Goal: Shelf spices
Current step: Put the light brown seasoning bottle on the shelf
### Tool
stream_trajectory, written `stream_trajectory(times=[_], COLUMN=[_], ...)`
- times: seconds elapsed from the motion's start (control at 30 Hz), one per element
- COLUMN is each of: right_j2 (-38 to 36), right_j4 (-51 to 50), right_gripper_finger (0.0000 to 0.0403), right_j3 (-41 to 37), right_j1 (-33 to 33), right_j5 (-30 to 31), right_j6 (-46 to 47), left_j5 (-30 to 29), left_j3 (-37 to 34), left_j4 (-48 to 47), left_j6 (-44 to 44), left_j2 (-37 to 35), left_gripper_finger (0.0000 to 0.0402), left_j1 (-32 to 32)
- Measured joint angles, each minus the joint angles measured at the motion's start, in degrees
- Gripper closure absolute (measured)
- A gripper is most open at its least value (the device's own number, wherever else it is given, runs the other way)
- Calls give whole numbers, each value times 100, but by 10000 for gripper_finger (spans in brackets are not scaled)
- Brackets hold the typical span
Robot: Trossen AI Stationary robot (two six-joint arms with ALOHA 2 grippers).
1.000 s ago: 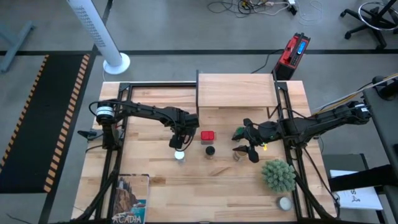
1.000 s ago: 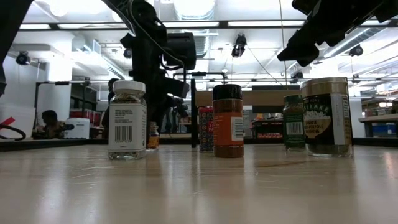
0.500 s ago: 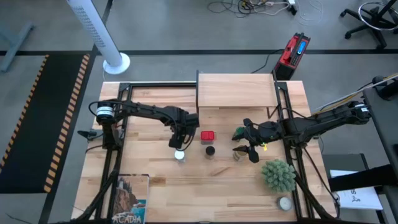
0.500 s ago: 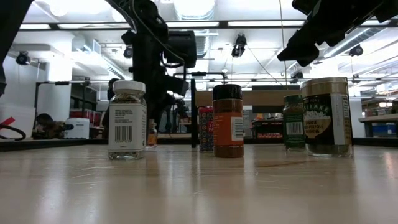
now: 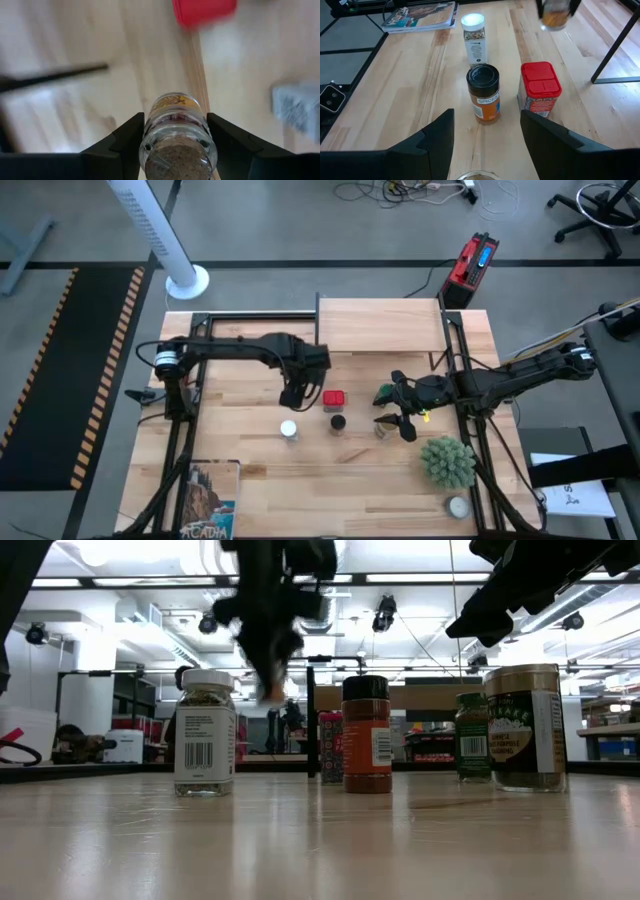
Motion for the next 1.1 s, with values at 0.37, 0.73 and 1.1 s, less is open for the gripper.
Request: stream_trajectory(times=[0.37, 0.73, 1.1], right_j2=[0, 0, 0], right_j4=[0, 22, 31], right_gripper_finger=[199, 199, 199], right_j3=[0, 0, 0], right_j1=[0, -1, -2], right_j5=[0, 0, 2], right_j6=[2, 2, -4], left_j5=[53, 221, 806], left_j3=[2294, 3087, 3805], left_j4=[78, 653, 612], left_j6=[198, 599, 767], left_j2=[0, 6, 922], left_gripper_finger=[225, 222, 223], left_j1=[277, 1166, 1854])
